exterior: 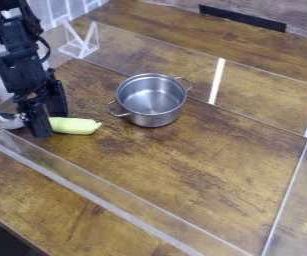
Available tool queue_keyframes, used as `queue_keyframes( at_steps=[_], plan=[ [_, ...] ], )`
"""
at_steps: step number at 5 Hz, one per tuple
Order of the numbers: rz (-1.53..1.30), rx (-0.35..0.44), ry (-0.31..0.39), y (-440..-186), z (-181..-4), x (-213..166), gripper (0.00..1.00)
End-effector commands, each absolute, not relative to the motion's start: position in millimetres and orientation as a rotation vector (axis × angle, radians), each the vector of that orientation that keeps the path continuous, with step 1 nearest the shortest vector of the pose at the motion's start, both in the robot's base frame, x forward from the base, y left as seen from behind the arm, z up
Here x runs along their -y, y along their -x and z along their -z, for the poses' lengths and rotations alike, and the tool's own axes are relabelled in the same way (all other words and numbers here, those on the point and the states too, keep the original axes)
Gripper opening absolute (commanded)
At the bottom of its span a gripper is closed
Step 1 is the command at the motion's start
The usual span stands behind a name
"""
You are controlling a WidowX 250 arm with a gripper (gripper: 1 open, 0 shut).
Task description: Move the green spoon to the right
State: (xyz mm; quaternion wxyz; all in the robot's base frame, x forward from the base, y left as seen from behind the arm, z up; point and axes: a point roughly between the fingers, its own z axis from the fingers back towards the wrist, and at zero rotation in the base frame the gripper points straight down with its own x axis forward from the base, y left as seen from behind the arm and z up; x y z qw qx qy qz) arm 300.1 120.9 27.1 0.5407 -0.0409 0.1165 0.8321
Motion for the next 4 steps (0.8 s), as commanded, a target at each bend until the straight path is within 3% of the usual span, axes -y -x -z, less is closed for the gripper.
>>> queue_keyframes(
  at_steps=[1,2,4],
  plan=[
    [-2.004,-0.239,0.113,-294.4,-41.1,-121.5,0.0],
    [-2.017,-0.248,0.116,-286.4,-42.4,-121.0,0.0],
    [-2.023,-0.256,0.11,-295.4,-44.2,-106.7,0.0]
  ],
)
